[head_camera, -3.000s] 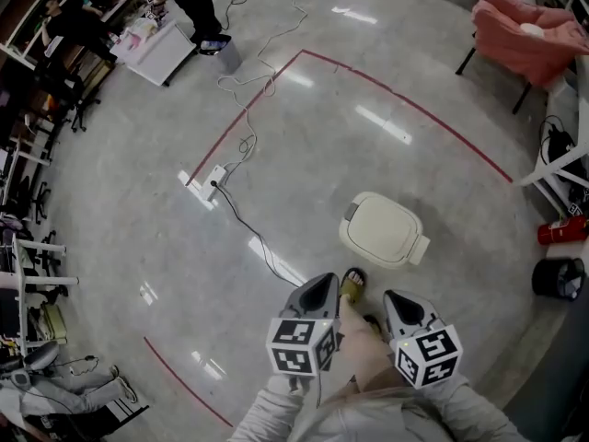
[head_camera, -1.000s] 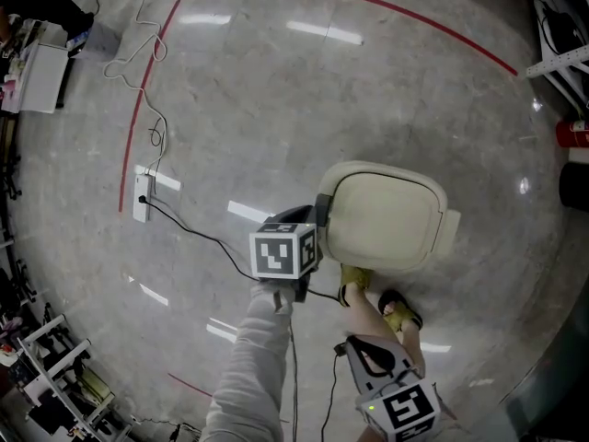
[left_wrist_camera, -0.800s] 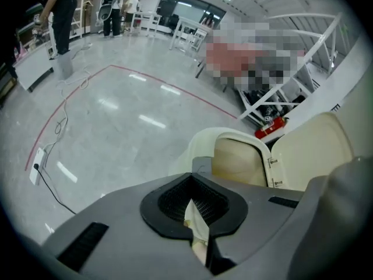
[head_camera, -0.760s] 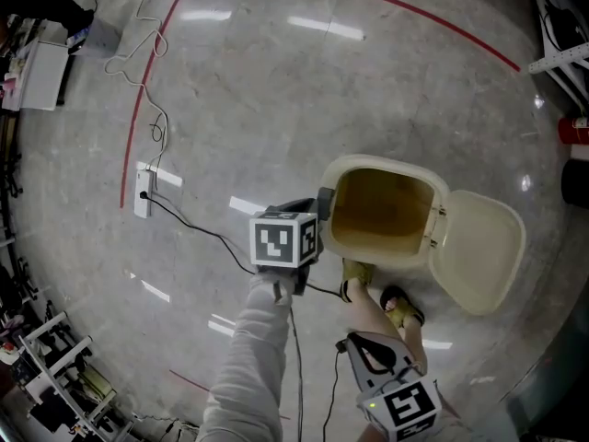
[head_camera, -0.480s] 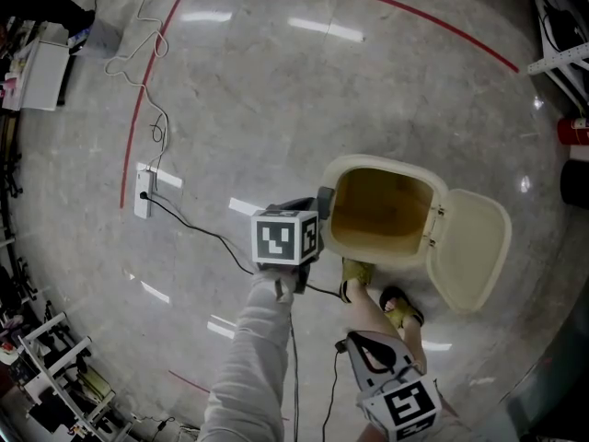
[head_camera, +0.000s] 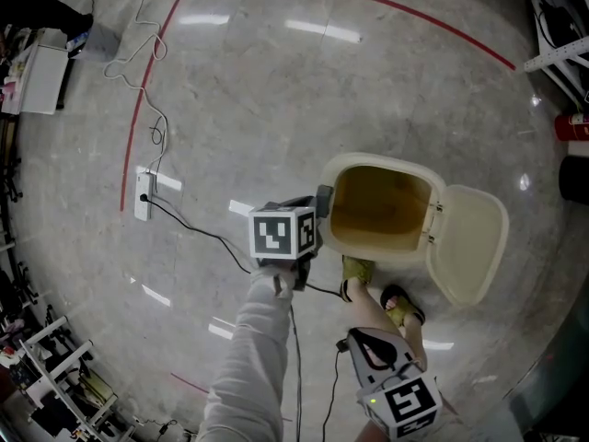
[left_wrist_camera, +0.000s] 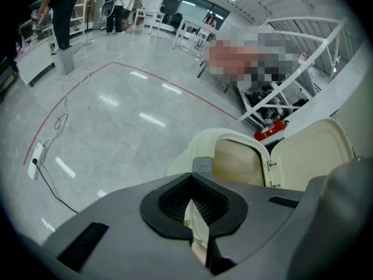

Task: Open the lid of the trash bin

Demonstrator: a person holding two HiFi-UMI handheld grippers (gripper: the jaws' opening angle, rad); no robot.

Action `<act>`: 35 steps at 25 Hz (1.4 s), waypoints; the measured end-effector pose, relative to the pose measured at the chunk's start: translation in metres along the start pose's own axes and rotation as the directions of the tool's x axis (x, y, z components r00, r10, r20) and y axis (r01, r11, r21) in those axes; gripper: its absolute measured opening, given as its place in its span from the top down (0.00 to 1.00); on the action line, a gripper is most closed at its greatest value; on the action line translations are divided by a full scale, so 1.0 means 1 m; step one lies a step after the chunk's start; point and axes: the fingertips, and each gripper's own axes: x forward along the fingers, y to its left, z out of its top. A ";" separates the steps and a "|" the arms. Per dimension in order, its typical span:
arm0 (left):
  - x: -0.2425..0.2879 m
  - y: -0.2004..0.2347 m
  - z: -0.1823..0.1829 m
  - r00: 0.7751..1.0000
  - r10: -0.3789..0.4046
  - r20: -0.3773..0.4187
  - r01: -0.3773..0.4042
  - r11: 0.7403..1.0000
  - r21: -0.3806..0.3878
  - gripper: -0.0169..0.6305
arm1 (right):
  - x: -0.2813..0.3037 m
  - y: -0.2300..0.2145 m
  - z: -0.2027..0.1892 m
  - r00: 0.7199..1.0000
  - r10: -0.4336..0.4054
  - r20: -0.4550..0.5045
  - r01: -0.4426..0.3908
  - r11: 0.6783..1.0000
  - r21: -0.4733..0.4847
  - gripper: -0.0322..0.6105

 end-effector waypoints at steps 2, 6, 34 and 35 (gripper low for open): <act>0.000 0.000 0.000 1.000 -0.001 -0.003 0.001 1.000 -0.005 0.96 | 0.000 0.001 0.001 1.000 -0.001 0.001 0.001 1.000 -0.012 0.95; -0.001 -0.002 -0.002 1.000 0.009 -0.005 -0.009 1.000 -0.009 0.96 | -0.001 0.002 0.002 1.000 -0.010 0.013 0.010 1.000 -0.003 0.95; -0.165 -0.105 -0.001 0.991 0.024 0.130 -0.029 0.999 0.032 0.96 | -0.088 0.007 0.062 0.993 -0.072 0.089 0.089 0.974 -0.209 0.95; -0.174 -0.110 -0.003 0.990 0.029 0.140 -0.034 0.999 0.034 0.96 | -0.092 0.008 0.064 0.993 -0.073 0.094 0.092 0.972 -0.217 0.95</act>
